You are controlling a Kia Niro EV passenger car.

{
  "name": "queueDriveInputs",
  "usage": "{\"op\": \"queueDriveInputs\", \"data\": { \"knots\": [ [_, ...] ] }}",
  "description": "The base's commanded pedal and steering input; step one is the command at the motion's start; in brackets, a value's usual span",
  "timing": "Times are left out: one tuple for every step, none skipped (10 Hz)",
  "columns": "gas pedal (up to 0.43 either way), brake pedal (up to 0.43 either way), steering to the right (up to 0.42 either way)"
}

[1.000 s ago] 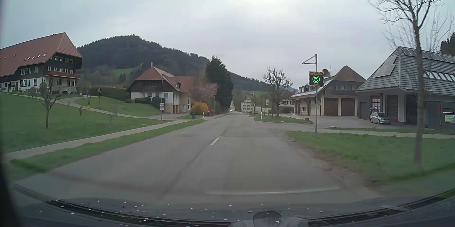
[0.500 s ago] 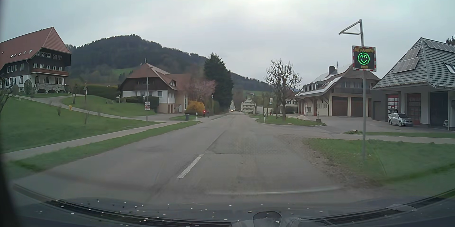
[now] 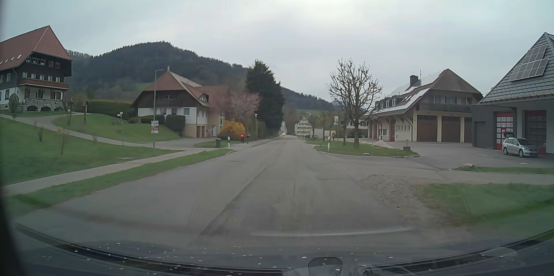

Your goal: Follow the waypoints while adhering to traffic rules and regulations

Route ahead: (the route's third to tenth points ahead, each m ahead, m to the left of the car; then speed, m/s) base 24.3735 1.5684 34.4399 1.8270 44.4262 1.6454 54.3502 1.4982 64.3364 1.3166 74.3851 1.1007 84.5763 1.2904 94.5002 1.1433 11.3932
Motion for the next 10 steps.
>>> {"op": "queueDriveInputs", "data": {
  "knots": [
    [0.028,0.000,-0.002],
    [0.028,0.000,-0.003],
    [0.028,0.000,-0.003],
    [0.028,0.000,-0.003],
    [0.028,0.000,-0.003],
    [0.028,0.000,-0.002],
    [0.028,0.000,-0.002],
    [0.028,0.000,-0.001],
    [0.028,0.000,0.001],
    [0.028,0.000,0.003]
  ]
}}
